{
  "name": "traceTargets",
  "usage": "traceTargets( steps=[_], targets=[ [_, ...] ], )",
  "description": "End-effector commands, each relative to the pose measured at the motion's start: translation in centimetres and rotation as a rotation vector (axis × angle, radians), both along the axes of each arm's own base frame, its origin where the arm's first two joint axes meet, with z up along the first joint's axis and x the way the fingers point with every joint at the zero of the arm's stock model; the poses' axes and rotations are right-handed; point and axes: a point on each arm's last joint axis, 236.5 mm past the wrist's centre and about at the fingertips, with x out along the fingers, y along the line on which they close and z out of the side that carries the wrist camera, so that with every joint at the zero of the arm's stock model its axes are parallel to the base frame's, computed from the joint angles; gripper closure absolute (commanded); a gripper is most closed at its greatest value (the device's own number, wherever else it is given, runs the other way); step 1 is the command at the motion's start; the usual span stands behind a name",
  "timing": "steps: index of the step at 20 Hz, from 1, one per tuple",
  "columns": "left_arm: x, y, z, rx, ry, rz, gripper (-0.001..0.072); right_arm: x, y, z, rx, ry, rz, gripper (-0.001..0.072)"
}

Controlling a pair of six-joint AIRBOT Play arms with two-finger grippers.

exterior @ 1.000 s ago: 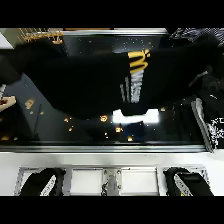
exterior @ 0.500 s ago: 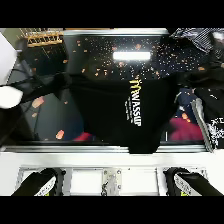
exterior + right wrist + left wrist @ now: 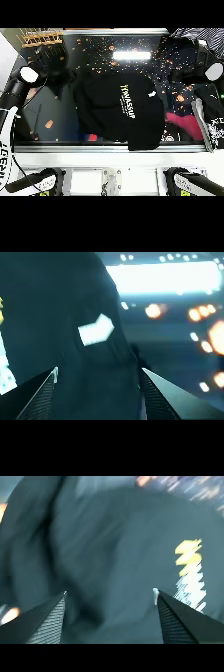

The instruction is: Fold the clothes and pants, and hang the long-sleeved shirts on hangers.

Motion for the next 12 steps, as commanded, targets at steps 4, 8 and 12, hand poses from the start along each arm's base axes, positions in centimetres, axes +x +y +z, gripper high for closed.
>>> traceTargets(
  steps=[4,8,12],
  targets=[
    [-14.2,2.9,-12.7,0.051,0.491,-0.051,0.0122,-9.7,-4.0,-6.3,-0.007,0.231,-0.054,0.0142],
    [-18.7,-0.8,-16.9,0.0,0.606,-0.12,0.0122,-13.9,-4.4,-10.6,0.025,0.342,-0.094,0.0142],
    [-20.0,-3.7,-18.8,0.022,0.642,-0.198,0.0175,-16.3,-3.3,-13.7,0.068,0.428,-0.091,0.0142]
  ],
)
